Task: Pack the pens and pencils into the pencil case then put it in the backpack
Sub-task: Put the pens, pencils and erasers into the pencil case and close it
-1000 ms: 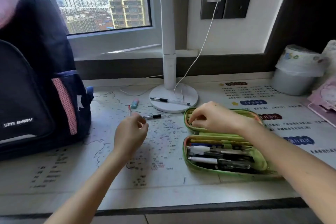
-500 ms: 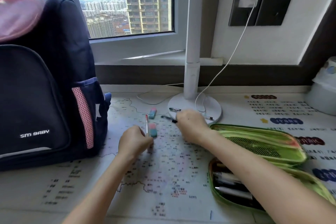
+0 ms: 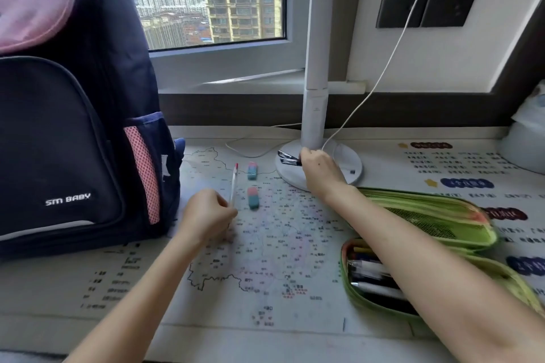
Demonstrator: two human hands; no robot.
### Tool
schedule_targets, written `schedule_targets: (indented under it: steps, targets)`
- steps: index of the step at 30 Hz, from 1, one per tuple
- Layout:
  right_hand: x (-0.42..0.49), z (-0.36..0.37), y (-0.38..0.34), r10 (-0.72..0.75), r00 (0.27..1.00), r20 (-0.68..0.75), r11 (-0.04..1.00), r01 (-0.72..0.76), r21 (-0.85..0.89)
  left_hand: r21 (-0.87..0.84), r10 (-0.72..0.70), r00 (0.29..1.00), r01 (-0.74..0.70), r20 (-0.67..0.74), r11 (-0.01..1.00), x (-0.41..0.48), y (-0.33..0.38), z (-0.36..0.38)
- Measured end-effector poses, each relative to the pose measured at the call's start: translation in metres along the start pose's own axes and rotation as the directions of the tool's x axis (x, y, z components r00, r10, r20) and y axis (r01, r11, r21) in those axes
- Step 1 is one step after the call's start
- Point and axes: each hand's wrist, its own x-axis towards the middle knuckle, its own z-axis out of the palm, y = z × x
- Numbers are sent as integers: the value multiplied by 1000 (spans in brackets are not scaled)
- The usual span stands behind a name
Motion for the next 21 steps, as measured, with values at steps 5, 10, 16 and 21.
schedule_targets:
  steps: [5,10,16,21]
  targets:
    - [-44,-60,23,105,968,-227,929,-14,370,-115,227,974,-226,-11,967,-35,29,-6]
    - [-110,-133,81,291,909,-298,871,-122,477,-68,638,754,-636,157,769,-68,81,34]
    - [-169,-158,111,336,903,-268,859,-178,480,27,767,535,-826,354,564,-78,125,92]
    - [-189,-151,111,306,928,-211,873,-186,451,109,741,555,-821,378,560,-77,132,104]
